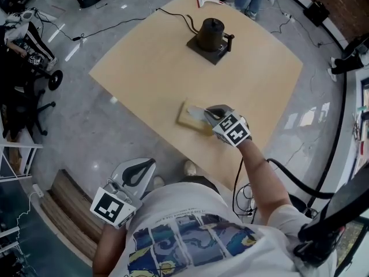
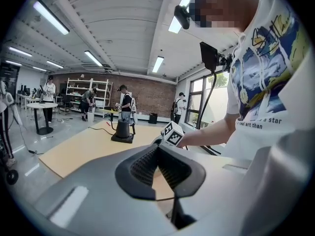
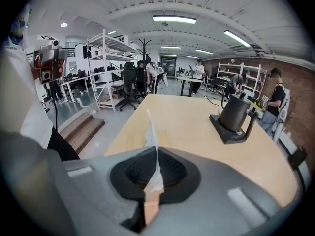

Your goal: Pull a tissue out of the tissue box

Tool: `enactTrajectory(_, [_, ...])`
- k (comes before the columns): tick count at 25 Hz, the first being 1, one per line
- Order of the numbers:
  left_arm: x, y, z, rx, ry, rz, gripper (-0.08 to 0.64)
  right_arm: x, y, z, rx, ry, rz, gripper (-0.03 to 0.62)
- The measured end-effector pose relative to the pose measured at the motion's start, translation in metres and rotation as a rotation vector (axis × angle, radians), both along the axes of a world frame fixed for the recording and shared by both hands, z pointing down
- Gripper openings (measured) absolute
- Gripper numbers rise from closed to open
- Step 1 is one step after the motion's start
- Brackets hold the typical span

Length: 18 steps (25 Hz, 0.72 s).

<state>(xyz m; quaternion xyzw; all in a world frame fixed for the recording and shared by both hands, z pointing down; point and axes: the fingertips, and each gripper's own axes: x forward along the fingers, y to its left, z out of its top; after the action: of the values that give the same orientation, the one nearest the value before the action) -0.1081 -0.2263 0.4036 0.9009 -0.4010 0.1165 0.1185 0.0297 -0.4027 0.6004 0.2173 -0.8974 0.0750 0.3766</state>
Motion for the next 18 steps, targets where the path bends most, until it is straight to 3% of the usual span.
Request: enactTrajectory(18, [-0.03, 0.037, -0.01, 0.03, 0.022, 0.01, 0.003, -0.008, 0.014, -0.039, 0.089, 0.024, 0.055, 0.003])
